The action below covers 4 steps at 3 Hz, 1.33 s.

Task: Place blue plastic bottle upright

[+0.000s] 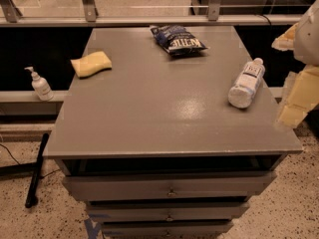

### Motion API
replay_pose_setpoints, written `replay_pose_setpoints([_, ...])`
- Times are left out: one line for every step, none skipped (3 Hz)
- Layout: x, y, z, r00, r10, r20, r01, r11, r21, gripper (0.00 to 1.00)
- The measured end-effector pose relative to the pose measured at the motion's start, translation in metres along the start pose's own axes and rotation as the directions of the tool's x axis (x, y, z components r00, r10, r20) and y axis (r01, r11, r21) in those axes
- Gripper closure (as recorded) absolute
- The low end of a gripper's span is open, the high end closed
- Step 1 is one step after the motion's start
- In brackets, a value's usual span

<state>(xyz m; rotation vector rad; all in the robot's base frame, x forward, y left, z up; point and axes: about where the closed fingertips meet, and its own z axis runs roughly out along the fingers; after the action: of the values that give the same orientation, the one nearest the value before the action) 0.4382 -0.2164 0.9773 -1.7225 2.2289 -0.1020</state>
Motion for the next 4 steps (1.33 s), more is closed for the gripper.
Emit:
replay_pose_setpoints([0.000, 0.000, 0.000, 1.000, 0.000, 0.000, 0.000, 1.0000, 0.000, 0.00])
replay_pose_setpoints([-0.016, -0.011, 0.011, 0.999, -0.024, 0.040, 0.023, 0.9996, 0.013, 0.00])
replay_pose_setpoints([-0.037, -0.037, 0.039, 0.997, -0.009, 0.077, 0.007, 0.9998, 0.020, 0.00])
replay_pose_setpoints([-0.044, -0.069, 0.067, 0.994, 0.049, 0.097, -0.051, 0.9984, 0.024, 0.00])
